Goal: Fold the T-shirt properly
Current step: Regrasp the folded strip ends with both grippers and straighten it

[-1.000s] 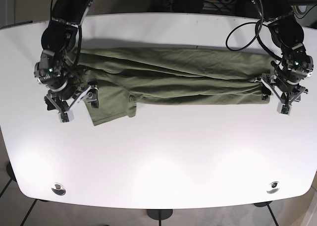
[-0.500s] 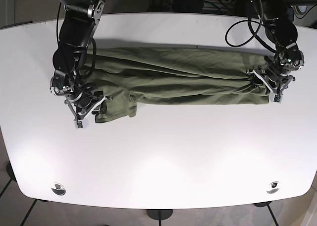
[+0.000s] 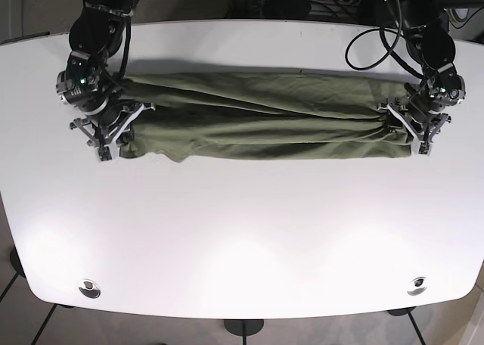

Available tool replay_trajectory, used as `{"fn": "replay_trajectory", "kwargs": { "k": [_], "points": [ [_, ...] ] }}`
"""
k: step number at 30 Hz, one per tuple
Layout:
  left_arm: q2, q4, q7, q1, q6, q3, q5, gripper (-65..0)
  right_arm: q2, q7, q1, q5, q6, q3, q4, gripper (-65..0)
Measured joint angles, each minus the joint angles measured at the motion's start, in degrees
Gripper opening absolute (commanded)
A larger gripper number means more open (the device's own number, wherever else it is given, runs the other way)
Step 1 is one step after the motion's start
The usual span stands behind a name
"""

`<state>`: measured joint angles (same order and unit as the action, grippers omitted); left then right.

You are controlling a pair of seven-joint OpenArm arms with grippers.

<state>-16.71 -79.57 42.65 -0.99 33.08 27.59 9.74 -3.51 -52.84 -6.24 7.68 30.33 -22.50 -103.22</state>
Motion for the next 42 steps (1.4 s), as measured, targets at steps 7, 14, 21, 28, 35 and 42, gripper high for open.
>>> {"fn": "replay_trajectory", "kwargs": {
  "k": [7, 14, 21, 28, 35, 42],
  "points": [
    [0.0, 0.0, -0.04, -0.09, 0.0, 0.0, 0.0, -33.1, 2.45, -0.22, -6.38, 0.04, 0.37, -7.41, -1.36, -43.9],
    [-0.02, 0.0, -0.02, -0.09, 0.0, 0.0, 0.0, -33.1, 4.9, 0.09, -8.74, 5.97, 0.79, -5.6, -11.89, -18.4],
    [-0.13, -0.02, -0.11, -0.48, -0.02, -0.02, 0.07, -33.1, 3.3, 0.11, -6.64, 7.58, 0.11, 0.83, 1.99, -53.4],
    [-1.97, 3.98, -1.99, 0.11, 0.48, 0.15, 1.77, -30.3, -3.65, 10.29, 0.33, 11.39, 1.7, 1.07, 17.53, -50.9],
    [-0.85, -1.38, 6.54, -0.52, 7.37, 6.36, 5.14, -18.7, -4.66, 8.66, 0.5, 9.16, 0.74, 1.22, 15.5, -50.9],
    [-4.74, 8.24, 10.95, -0.46, 7.02, 14.56, 20.57, -17.8, -3.61, 8.24, 0.52, 9.05, 0.31, 1.22, 15.15, -51.0]
  ]
}}
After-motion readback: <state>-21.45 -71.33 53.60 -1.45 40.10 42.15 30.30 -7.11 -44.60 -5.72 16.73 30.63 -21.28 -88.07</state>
